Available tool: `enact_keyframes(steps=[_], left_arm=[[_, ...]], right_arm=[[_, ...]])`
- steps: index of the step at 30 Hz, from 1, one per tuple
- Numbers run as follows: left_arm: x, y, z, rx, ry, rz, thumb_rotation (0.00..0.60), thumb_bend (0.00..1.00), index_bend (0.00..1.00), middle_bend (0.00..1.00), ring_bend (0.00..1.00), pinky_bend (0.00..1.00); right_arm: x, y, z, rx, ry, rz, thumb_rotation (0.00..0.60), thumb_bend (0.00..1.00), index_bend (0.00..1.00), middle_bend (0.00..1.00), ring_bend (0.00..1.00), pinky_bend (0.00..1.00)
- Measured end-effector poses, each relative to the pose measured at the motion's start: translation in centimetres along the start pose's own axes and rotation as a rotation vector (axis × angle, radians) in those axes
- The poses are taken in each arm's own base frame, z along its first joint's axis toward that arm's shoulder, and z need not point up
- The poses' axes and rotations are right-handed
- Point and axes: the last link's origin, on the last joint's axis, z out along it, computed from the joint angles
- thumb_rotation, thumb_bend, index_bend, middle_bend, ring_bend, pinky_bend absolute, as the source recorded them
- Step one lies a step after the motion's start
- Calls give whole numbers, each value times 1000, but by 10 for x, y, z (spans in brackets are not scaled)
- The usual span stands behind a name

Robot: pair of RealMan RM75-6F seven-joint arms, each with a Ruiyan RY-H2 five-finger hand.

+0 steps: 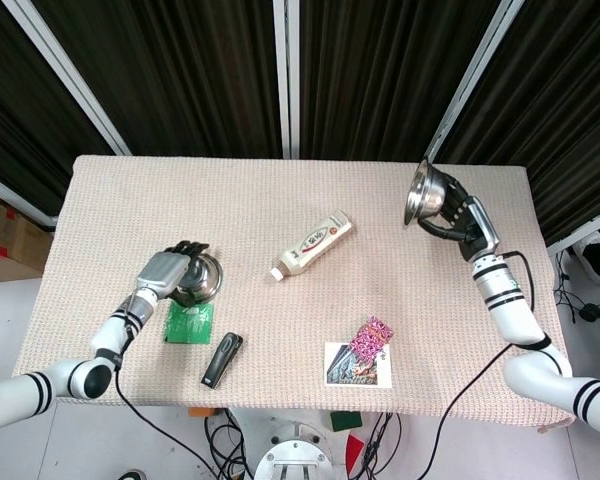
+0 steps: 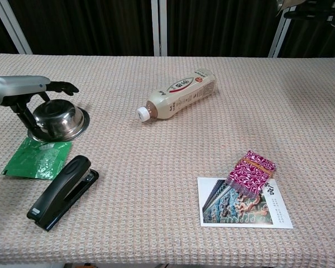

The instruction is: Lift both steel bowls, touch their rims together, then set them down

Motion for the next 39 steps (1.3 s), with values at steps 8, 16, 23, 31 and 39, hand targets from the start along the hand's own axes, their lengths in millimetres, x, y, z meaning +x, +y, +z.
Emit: enact_keyframes(steps=[8, 16, 23, 31, 39], left_arm=[[1, -1, 6, -5, 47, 25, 600, 7, 337, 309, 162, 325], [-2, -4, 11, 9, 21, 43, 600, 33, 396, 387, 265, 442], [5, -3, 10, 4, 101, -4, 600, 64, 480, 471, 350, 534], [32, -2, 2, -35, 292, -241, 600, 67, 492, 484, 372, 575], [57, 4, -8, -180, 374, -839, 600, 66, 503, 491, 379, 586]], right_arm=[[2, 2, -1, -9, 8, -3, 600, 176, 699, 547, 430, 328], [5, 1, -2, -5, 15, -9, 600, 176, 703, 549, 433, 328], [7, 3, -3, -10, 23, -7, 600, 176, 703, 549, 433, 328], [-1, 6, 1, -9, 6, 6, 600, 176, 708, 553, 436, 328], [-20, 15, 9, -24, -34, 25, 600, 177, 710, 555, 437, 331]])
